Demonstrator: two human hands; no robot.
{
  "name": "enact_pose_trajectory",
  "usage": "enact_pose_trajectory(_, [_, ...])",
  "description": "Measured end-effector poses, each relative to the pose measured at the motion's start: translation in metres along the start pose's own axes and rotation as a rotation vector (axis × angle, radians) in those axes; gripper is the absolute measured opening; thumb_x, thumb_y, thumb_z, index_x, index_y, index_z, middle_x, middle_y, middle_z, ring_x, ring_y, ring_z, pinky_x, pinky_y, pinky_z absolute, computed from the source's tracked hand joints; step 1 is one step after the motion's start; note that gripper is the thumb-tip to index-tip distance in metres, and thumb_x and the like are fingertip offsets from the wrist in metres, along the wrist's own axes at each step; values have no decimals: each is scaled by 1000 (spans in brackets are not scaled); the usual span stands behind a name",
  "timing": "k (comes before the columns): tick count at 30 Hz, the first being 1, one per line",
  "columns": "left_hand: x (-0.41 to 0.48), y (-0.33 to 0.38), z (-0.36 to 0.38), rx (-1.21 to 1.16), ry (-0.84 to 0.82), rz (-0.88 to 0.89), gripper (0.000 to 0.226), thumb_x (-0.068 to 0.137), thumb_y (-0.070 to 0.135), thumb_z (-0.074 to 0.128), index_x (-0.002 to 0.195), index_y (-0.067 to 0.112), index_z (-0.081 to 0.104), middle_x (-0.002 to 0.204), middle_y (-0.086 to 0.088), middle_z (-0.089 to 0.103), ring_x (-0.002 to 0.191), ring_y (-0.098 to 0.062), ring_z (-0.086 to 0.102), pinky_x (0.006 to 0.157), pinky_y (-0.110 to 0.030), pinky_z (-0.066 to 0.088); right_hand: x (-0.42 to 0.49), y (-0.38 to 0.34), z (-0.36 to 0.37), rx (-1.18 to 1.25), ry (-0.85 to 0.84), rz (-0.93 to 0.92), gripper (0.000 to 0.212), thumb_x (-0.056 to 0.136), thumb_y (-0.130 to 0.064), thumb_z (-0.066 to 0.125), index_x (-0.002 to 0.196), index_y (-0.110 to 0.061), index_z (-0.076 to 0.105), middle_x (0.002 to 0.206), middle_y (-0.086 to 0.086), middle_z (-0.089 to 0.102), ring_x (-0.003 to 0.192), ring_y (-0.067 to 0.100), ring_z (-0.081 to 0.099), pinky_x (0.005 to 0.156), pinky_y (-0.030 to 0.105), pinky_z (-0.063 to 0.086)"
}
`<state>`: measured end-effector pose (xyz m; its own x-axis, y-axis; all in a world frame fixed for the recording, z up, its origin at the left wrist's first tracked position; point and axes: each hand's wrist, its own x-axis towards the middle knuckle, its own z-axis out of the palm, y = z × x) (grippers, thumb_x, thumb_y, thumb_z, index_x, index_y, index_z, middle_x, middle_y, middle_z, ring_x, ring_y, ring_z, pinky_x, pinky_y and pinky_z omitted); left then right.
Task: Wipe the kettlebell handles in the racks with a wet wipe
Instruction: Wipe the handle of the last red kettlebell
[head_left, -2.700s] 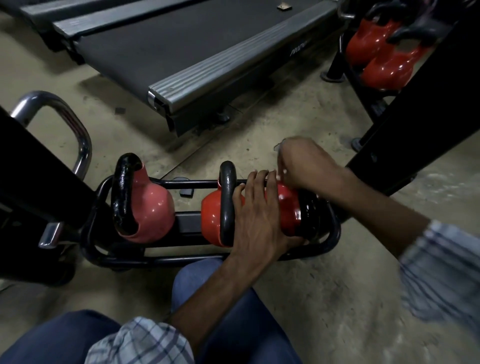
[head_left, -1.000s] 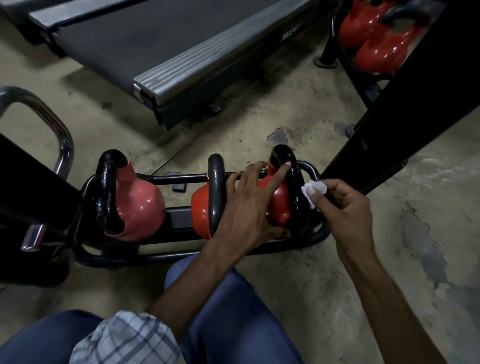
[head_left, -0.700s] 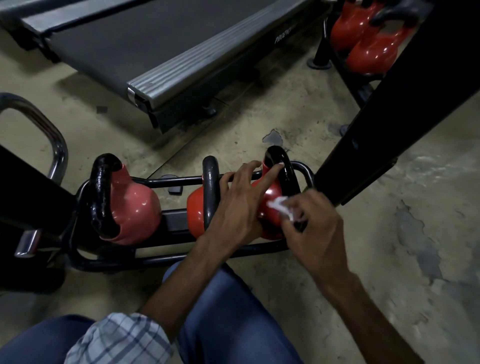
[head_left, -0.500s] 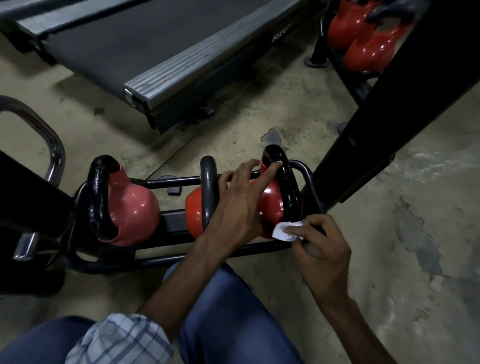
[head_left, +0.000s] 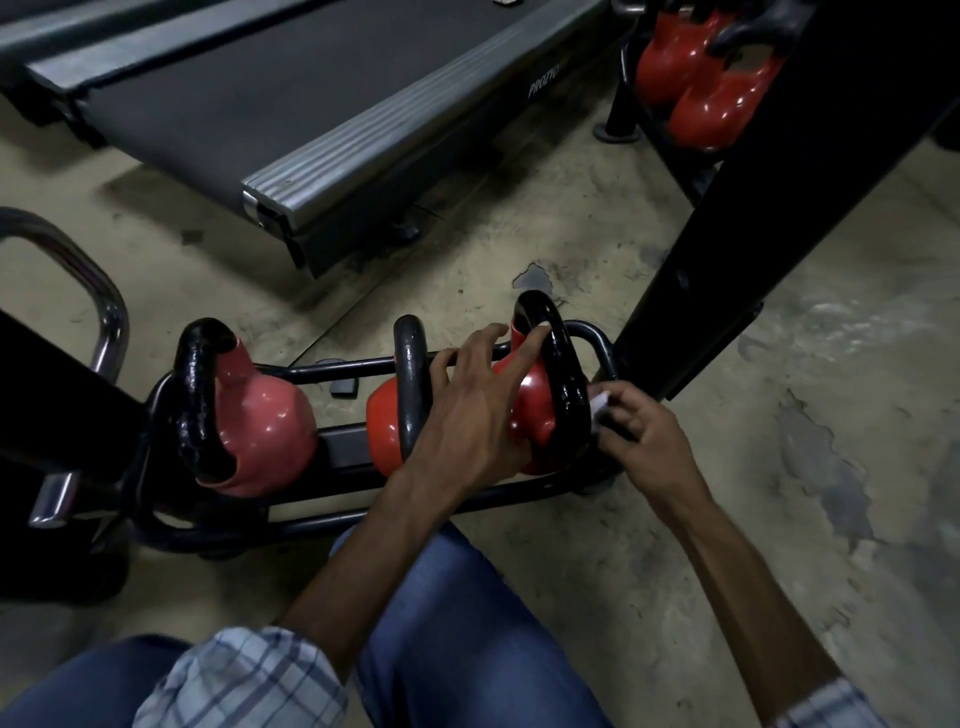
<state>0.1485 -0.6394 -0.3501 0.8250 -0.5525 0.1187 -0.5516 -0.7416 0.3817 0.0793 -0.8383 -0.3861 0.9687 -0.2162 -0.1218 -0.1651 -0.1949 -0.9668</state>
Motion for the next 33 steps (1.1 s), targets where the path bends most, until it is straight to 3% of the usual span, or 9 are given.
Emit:
enact_pose_trajectory(2, [0,3,-1,-8,5,4,126,60,52,85,159,36,8,161,-12,17,145,-28,28,118,-51,13,19,-7,-3,-59,-154,36,30,94,3,63,114,-18,70,110,3,76,108,23,71,94,44,58])
enact_pose_trajectory(5, [0,7,-1,-2,18,-2,127,58,63,83,158,33,11,161,-11,18,145,-28,24,117,-48,13,31,-19,-7,-109,-314,73,27,95,0,63,113,-18,72,106,2,78,105,13,72,100,37,54])
enact_pose_trajectory(7, [1,9,-1,-9,30,-3,127,56,68,81,158,33,13,160,-11,20,145,-27,25,116,-46,14,28,-18,-8,-91,-320,75,26,97,0,60,114,-14,72,106,5,78,105,15,73,98,35,53])
enact_pose_trajectory(10, [4,10,-3,-27,39,-2,125,56,69,81,157,32,17,160,-11,20,146,-27,25,116,-43,12,11,-8,-4,-54,-153,12,27,97,-1,60,110,-20,75,106,1,78,105,19,72,94,38,55])
enact_pose_trajectory(13, [7,11,-7,-27,30,5,126,54,69,83,156,30,20,161,-11,19,146,-27,23,116,-42,10,-15,-4,1,-46,122,-43,36,90,4,67,93,-31,76,94,-10,78,93,7,73,81,23,57])
enact_pose_trajectory(16, [9,11,-11,-46,37,0,123,55,73,81,155,29,25,161,-11,21,147,-26,22,116,-42,9,-38,-2,10,-36,271,-83,22,83,4,76,94,-15,78,90,-5,79,88,9,75,80,19,57])
enact_pose_trajectory(19, [10,13,-11,-33,57,-8,119,57,73,80,155,27,28,160,-12,24,147,-27,23,116,-45,11,-51,3,20,20,357,-93,17,80,2,80,94,-5,76,90,2,79,88,13,75,82,21,58])
enact_pose_trajectory(26, [10,20,-11,8,36,-31,116,62,70,79,155,25,27,159,-14,25,146,-30,23,114,-46,14,-45,4,25,-17,434,-62,19,81,5,78,93,-10,74,93,-1,77,90,10,74,82,22,57])
enact_pose_trajectory(33, [22,71,-58,8,-52,93,103,64,58,82,150,24,37,154,-13,34,141,-30,34,109,-45,22,-73,-82,-39,-74,674,-149,14,88,1,73,89,-12,70,88,-2,76,82,13,73,71,27,56])
